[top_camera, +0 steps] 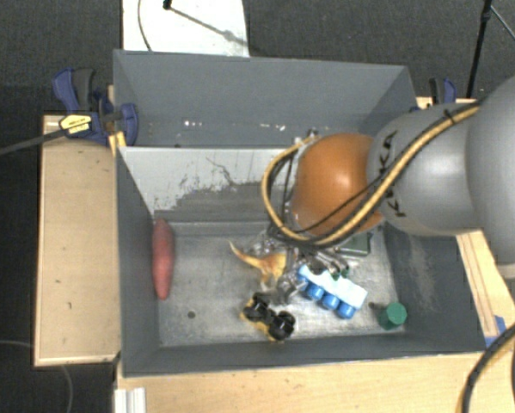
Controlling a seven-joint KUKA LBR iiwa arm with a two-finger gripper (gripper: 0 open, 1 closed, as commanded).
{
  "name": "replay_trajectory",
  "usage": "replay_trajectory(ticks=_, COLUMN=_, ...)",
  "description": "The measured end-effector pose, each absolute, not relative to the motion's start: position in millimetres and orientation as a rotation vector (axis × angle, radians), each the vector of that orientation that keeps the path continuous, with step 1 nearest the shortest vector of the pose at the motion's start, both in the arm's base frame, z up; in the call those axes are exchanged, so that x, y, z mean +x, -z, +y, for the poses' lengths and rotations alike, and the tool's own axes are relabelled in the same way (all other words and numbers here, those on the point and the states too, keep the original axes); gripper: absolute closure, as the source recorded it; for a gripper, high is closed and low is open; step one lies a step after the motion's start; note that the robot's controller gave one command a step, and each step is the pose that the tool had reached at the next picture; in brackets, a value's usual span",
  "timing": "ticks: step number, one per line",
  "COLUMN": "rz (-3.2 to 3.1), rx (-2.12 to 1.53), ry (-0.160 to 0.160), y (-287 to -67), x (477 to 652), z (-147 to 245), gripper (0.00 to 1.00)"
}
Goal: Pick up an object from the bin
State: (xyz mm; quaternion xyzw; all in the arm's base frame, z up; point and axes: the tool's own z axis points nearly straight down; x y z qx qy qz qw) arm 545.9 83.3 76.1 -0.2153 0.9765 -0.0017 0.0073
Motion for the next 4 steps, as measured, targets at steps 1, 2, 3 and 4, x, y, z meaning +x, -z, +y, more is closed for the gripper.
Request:
replay_trajectory(ticks=1, rz=3.055, rx=-0.671, ry=0.004, y=-76, x=545.6, z=83, gripper=1.0)
replay_trajectory(ticks=2, rz=3.06, rx=-0.727, ry=-0.002, y=-146, x=539.6, z=78, gripper=1.0)
replay_trajectory(ticks=3, rz=3.057, rx=-0.721, ry=-0.002, y=-147, x=540.6, z=78, gripper=0.0)
replay_trajectory(ticks=4, rz=3.058, rx=-0.719, ry=-0.002, y=-147, x=540.6, z=78, gripper=0.0)
